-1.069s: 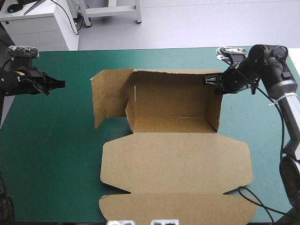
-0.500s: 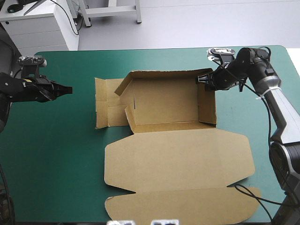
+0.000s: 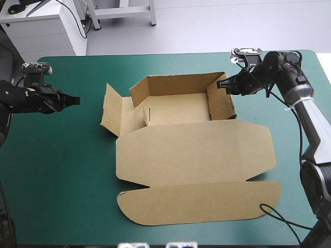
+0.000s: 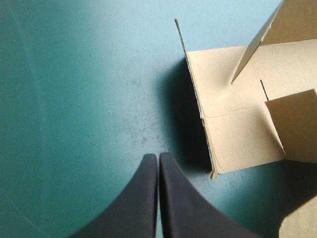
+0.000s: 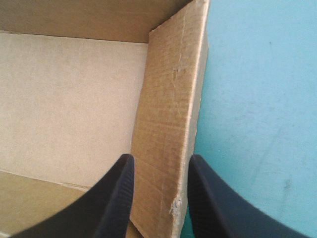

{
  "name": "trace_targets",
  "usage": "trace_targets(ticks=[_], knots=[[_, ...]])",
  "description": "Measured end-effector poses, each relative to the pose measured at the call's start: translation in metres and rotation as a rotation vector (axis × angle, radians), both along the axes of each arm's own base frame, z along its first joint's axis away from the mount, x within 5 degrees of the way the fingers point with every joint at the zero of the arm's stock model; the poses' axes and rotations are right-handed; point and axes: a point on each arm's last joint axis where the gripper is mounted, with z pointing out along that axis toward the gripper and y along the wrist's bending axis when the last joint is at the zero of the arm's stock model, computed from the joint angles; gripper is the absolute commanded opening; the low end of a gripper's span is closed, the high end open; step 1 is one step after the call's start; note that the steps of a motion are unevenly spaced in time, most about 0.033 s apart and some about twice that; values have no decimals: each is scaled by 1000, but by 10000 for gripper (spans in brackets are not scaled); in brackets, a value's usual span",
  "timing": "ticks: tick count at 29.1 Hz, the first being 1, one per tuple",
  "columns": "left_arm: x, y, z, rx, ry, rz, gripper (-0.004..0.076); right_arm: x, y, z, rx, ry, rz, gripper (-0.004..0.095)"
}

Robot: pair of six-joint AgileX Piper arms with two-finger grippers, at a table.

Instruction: Fold the box

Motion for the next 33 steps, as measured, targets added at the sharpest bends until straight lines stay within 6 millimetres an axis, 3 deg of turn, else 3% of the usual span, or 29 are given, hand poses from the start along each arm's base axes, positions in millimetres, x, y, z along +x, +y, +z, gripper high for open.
trace_targets(ticks=[10,17,22,33], knots=[[-1,0,0,6,5,-12,-8,-22,-8,48,-43,-117,2,337],[-2,-1,-2,2,29,-23,-8,-25,-9,50,-57,-107,5,337],[-3,-2,-2,0,39,-28,-8,-14,-7,36,-62,-71,6,337],[-4,-2,-3,4,46,-38,-8,30,3,-30,-61,16,51,337]])
